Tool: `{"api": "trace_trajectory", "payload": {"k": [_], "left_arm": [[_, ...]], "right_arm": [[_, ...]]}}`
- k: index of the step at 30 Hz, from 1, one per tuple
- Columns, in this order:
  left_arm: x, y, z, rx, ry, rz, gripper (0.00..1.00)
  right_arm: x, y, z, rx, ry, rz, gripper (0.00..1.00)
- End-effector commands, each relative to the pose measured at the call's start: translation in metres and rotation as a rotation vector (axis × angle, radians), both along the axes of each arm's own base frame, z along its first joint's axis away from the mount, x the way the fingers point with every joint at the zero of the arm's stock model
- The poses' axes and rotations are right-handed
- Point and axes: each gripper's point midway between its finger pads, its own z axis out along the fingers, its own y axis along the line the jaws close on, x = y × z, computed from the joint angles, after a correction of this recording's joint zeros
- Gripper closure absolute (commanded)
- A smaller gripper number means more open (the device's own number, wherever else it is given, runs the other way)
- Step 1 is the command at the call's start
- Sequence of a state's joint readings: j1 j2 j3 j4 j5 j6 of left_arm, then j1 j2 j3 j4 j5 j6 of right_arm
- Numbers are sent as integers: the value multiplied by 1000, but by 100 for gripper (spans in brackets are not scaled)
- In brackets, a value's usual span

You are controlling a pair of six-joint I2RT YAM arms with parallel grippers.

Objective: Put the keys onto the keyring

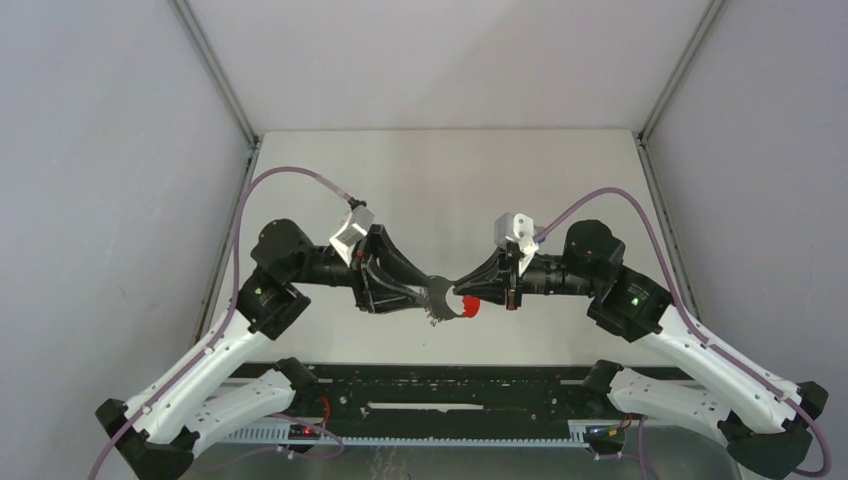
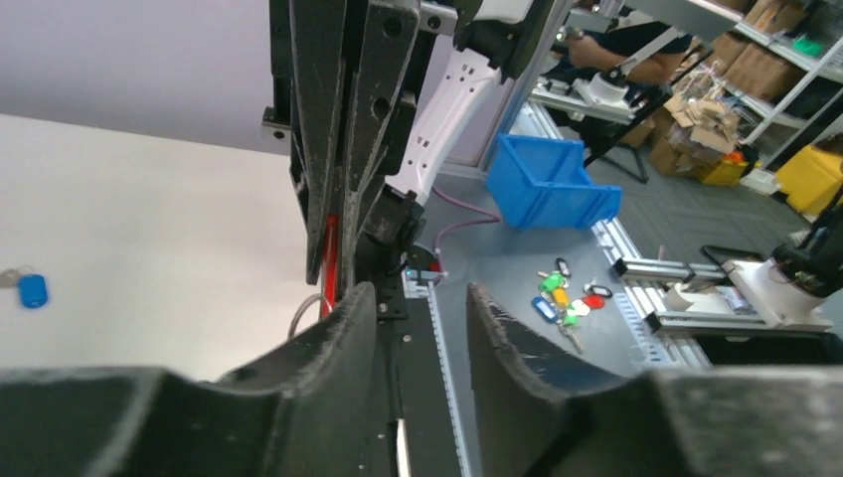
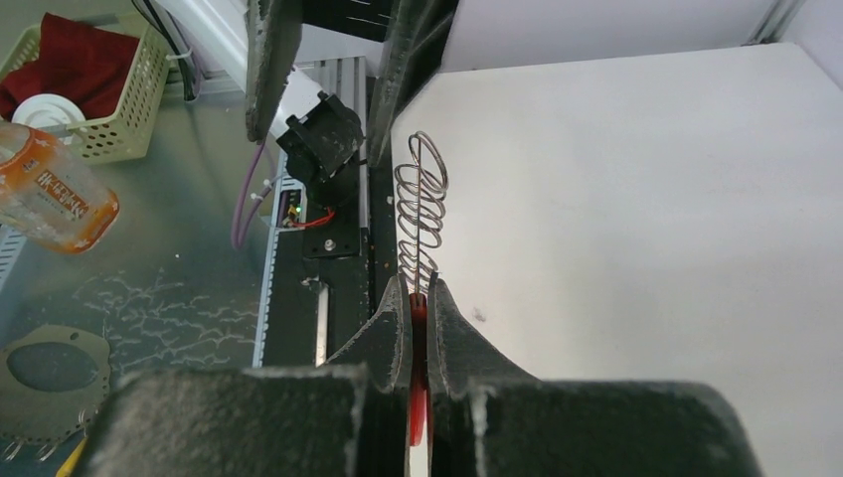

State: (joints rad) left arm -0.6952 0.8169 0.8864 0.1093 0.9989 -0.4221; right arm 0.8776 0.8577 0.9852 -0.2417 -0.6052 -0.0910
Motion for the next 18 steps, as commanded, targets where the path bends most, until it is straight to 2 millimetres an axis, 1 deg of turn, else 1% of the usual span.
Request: {"api": "trace_trajectory", "payload": {"k": [1,3,5,7,9,11,18], "left_arm": [[3,6,14,-25,-30,47,40],[15,8,15,-29,-22,118,38],[33,11,12,-23,16,209,37],[41,12,7,-14,79,243,37],[41,10,-2,3,137,241,37],[39,10,-8,9,160,229,39],[30,7,-7,7,117,160,43]], "right_arm": [[-3,-1,36,90,-67,2,100],[-5,-2,36,90,-67,2,100],[-5,-4,38,93,-71,0,100],[-5,-5,39,97,-75,-3,100],[-5,-5,39,99,-78,-5,100],[-5,-5,40,101,-80,-7,100],[-4,-1,38,98,-72,3,100]]}}
